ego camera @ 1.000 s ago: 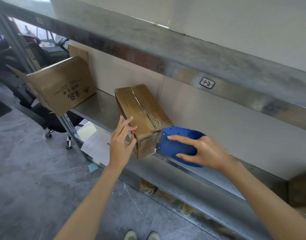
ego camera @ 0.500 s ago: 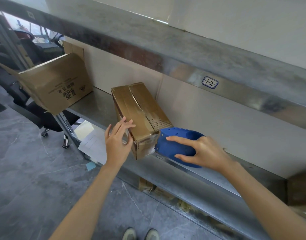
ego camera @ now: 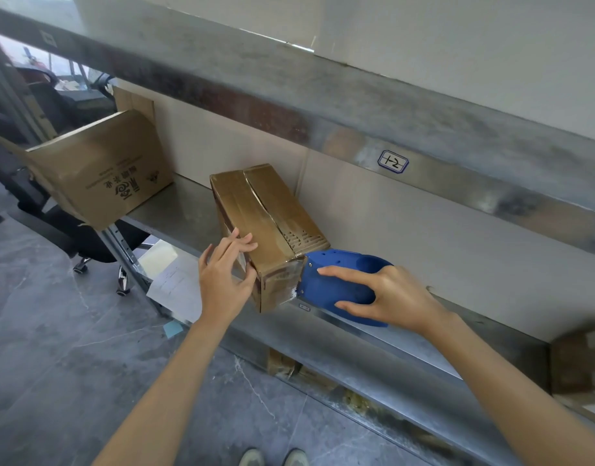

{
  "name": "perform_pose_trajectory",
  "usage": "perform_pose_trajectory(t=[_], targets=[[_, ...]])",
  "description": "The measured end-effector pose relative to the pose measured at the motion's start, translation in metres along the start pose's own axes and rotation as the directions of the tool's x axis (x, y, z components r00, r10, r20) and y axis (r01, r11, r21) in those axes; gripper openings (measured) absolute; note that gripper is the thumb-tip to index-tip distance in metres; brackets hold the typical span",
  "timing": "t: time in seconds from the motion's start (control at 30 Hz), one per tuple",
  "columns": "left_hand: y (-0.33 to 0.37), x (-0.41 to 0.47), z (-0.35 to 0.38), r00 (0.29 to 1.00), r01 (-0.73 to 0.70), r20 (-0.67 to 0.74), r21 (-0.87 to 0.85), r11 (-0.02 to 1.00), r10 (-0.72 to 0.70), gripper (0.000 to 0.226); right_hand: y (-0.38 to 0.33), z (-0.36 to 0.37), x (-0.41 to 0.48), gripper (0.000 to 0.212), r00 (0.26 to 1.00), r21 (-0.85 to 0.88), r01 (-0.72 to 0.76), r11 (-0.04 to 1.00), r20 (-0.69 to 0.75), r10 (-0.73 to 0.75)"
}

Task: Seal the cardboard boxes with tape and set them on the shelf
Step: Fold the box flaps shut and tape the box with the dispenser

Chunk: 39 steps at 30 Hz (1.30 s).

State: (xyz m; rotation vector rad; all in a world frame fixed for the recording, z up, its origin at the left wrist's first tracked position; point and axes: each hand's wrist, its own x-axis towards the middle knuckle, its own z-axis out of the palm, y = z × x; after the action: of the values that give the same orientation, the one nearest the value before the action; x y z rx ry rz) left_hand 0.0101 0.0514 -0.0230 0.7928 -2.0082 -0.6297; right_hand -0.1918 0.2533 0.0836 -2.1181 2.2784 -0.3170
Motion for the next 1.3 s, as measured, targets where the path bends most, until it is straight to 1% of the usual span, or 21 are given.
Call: perform_pose_trajectory(t=[0.1, 0.23, 0.33, 0.4, 0.47, 0.57, 0.83, 0.9, 1.03, 1.17, 1.3], targets=[[0.001, -0.002, -0.004, 0.996, -0.002, 0.094, -0.046, 0.999, 0.006, 0.04, 0.0, 0.0, 0.001, 0.062, 1.0, -0.008, 0.012, 1.0, 0.0, -0.012], [0.006, -0.01, -0.01, 0.968, -0.021, 0.248, -0.032, 0.999, 0.029, 0.064, 0.002, -0.002, 0.006, 0.055, 1.0, -0.018, 0.006, 1.0, -0.012, -0.006], [0.01, -0.012, -0.007, 0.963, -0.005, 0.27, -0.052, 0.999, 0.019, 0.078, 0.005, -0.005, 0.01, 0.054, 1.0, -0.033, 0.006, 0.999, -0.025, -0.007], [0.014, -0.01, -0.001, 0.973, 0.004, 0.232, -0.07, 0.998, 0.012, 0.084, 0.007, -0.008, 0.011, 0.054, 1.0, -0.053, 0.003, 0.999, -0.027, -0.004], [0.017, -0.007, 0.004, 0.983, -0.003, 0.184, -0.056, 0.998, 0.013, 0.083, 0.009, -0.011, 0.011, 0.055, 1.0, -0.066, 0.003, 0.998, -0.022, -0.004], [0.017, -0.005, 0.003, 0.986, -0.011, 0.165, -0.059, 0.998, 0.02, 0.079, 0.008, -0.017, 0.011, 0.054, 1.0, -0.068, 0.021, 0.998, -0.006, -0.021], [-0.011, 0.005, -0.038, 0.969, 0.044, 0.248, -0.142, 0.989, -0.008, 0.078, -0.013, -0.007, 0.037, 0.059, 0.977, -0.035, 0.207, 0.978, 0.052, -0.206], [-0.012, 0.005, -0.04, 0.969, 0.074, 0.246, -0.164, 0.984, -0.032, 0.078, -0.015, -0.002, 0.044, 0.059, 0.978, -0.031, 0.203, 0.979, 0.044, -0.202], [-0.006, -0.005, -0.027, 0.98, 0.12, 0.181, -0.212, 0.97, -0.082, 0.077, -0.01, 0.002, 0.044, 0.058, 0.984, 0.01, 0.172, 0.985, 0.044, -0.172], [-0.006, -0.009, -0.021, 0.986, 0.132, 0.135, -0.231, 0.964, -0.103, 0.074, 0.0, 0.004, 0.042, 0.055, 0.977, 0.0, 0.209, 0.978, 0.039, -0.209], [-0.003, -0.008, -0.022, 0.982, 0.147, 0.145, -0.214, 0.966, -0.118, 0.074, 0.01, -0.002, 0.045, 0.056, 0.967, -0.047, 0.25, 0.967, 0.064, -0.247]])
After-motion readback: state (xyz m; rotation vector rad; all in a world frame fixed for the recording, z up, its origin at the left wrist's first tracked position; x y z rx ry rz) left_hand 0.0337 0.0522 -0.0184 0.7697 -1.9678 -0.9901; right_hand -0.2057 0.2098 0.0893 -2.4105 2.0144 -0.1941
